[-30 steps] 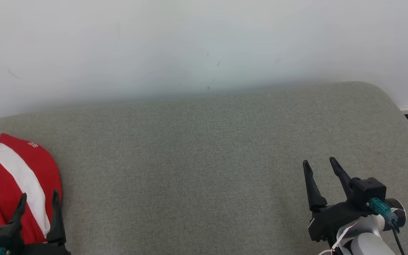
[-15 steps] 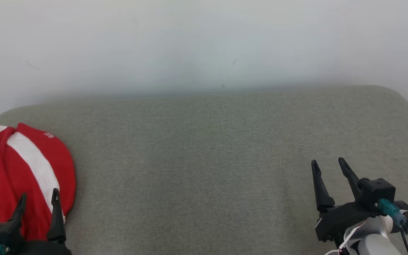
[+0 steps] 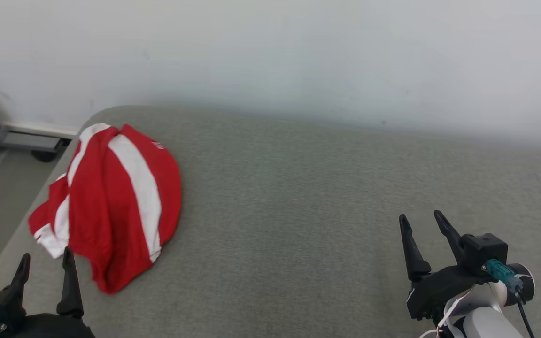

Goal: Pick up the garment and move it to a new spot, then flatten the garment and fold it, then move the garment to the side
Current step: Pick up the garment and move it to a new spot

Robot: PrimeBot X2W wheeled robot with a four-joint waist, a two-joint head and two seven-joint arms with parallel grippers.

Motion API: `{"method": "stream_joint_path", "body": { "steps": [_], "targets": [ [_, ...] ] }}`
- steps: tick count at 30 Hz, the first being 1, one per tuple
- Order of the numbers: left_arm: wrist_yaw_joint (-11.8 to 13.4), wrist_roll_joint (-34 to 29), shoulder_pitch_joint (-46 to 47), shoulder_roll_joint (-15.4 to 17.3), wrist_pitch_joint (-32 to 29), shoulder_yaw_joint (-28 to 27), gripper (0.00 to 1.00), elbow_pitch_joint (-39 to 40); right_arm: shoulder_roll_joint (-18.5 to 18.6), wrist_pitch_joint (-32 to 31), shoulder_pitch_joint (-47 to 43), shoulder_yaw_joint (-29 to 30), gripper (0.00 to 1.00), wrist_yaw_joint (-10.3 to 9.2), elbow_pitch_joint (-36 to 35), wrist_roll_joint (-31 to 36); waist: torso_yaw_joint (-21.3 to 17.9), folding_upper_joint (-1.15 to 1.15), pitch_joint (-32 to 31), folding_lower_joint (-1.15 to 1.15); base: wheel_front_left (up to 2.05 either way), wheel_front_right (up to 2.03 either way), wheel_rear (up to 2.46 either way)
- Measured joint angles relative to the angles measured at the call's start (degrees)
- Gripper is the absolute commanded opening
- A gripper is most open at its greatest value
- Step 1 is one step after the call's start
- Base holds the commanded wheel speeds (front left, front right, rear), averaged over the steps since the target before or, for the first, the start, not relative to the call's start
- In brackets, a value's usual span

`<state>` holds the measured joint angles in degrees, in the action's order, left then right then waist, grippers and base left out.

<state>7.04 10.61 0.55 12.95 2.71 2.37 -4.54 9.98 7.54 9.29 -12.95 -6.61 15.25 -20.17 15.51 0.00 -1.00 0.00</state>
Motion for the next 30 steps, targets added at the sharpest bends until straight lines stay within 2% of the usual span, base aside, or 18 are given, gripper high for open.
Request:
{"method": "stream_joint_path", "body": {
  "steps": [9,16,21,30],
  "targets": [
    [0.00,-0.58,0.31,-0.09,-0.75,0.41,1.00,-0.58,-0.07,0.01,0.62,-0.04,1.00,0.08,1.08,-0.09,7.48,0.00,-0.50,0.00,0.00,0.00,0.00],
    [0.01,-0.56,-0.27,0.68,-0.75,-1.79,1.00,-0.23,-1.42,-0.60,3.15,-2.32,1.00,0.86,1.63,-0.03,12.42,0.00,-0.52,0.00,0.00,0.00,0.00],
    [0.01,-0.55,-0.43,0.23,-0.74,-1.86,1.00,0.36,-1.52,-1.00,4.26,-2.67,1.00,1.13,2.61,0.01,13.81,0.00,-0.25,0.00,0.00,0.00,0.00],
    [-0.22,0.48,-0.27,0.07,-0.77,-1.74,1.00,0.26,-1.51,-1.05,4.27,-2.88,1.00,1.33,3.14,0.02,13.99,0.00,0.41,0.00,0.00,0.00,0.00]
  ]
}}
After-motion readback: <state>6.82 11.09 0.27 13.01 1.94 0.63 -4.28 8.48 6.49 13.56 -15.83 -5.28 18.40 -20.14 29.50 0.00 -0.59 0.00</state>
